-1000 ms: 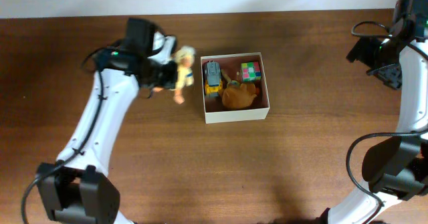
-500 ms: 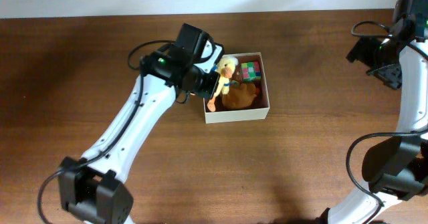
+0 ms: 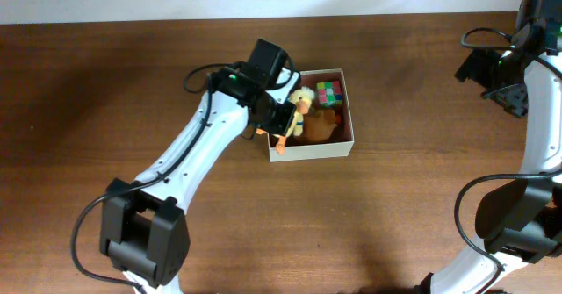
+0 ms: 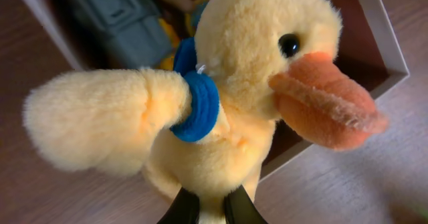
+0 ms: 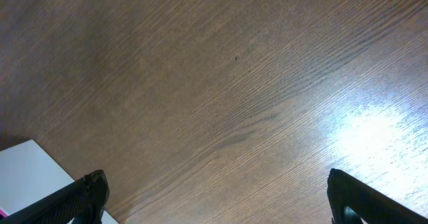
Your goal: Pack container
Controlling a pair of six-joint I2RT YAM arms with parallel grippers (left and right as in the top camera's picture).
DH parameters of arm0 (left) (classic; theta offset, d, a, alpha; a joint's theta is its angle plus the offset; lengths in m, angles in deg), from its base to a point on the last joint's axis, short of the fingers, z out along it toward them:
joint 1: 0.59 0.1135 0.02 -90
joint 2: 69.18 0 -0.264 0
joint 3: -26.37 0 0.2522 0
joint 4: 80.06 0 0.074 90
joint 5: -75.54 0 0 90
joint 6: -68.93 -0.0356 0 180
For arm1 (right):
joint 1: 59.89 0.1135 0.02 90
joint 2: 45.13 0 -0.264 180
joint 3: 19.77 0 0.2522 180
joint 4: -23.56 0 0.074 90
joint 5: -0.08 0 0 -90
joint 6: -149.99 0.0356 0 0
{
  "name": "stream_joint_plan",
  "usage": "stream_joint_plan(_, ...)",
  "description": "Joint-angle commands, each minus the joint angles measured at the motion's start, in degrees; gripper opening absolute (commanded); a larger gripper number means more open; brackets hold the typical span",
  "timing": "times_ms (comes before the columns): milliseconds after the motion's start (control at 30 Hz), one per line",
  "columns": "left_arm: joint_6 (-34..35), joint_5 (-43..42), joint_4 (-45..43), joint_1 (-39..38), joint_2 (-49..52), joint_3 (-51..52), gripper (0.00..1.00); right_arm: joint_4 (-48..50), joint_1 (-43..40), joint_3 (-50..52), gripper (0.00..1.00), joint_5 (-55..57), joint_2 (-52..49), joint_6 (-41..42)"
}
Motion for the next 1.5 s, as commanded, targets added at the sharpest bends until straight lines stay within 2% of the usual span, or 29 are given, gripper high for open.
stream_joint_plan(0,0.79,-0.2,-0.39,-2.23,1.53,-0.59,0.02,0.02,-0.2,0.15,0.99,0.68,-0.15,0.28)
stream_joint_plan(400,0.76,0.07,0.07,-4.87,8.24,-0.59,0.02,0.02,-0.2,0.15,0.99,0.68,-0.15,0.28)
stream_joint_plan(500,0.76,2.8,-0.13,-4.87,8.9,-0.57,0.02,0.02,-0.2,0.15,0.99,0.68,-0.15,0.28)
stream_joint_plan(533,0.76,3.87,-0.11,-4.83,8.9,-0.59,0.09,0.02,-0.2,0.15,0.99,0.68,-0.15,0.28)
stream_joint_plan(567,0.76,4.63,-0.09,-4.83,8.9,-0.59,0.22,0.02,-0.2,0.15,0.99,0.68,-0.15,0.28)
stream_joint_plan(600,0.76,5.44,-0.09,-4.83,8.87,-0.59,0.4,0.02,-0.2,0.15,0.99,0.68,-0.15,0.28)
stream_joint_plan(633,0.76,5.44,-0.11,-4.83,8.87,-0.59,0.62,0.02,-0.2,0.15,0.99,0.68,-0.15,0.28)
stream_joint_plan(667,0.79,5.38,-0.09,-4.83,8.87,-0.59,0.76,0.02,-0.2,0.15,0.99,0.68,-0.15,0.28)
stream_joint_plan(700,0.79,5.38,-0.02,-4.83,8.87,-0.59,0.94,0.02,-0.2,0.15,0.99,0.68,-0.15,0.28)
stream_joint_plan(733,0.79,5.38,0.15,-4.83,8.87,-0.59,0.99,0.02,-0.2,0.15,0.99,0.68,-0.15,0.28)
stream_joint_plan(1067,0.76,5.4,5.99,-4.94,8.76,-6.91,0.99,0.02,-0.2,0.15,0.99,0.7,-0.15,0.28)
stream_joint_plan(1367,0.72,5.84,6.75,-4.94,8.76,-11.93,1.0,0.02,-0.2,0.15,0.99,0.68,-0.15,0.28)
stream_joint_plan(1433,0.72,5.84,7.02,-4.94,8.76,-11.93,0.94,0.02,-0.2,0.15,0.99,0.68,-0.15,0.28)
stream_joint_plan(1467,0.72,5.84,7.48,-4.94,8.76,-12.11,0.82,0.02,-0.2,0.15,0.99,0.68,-0.15,0.28)
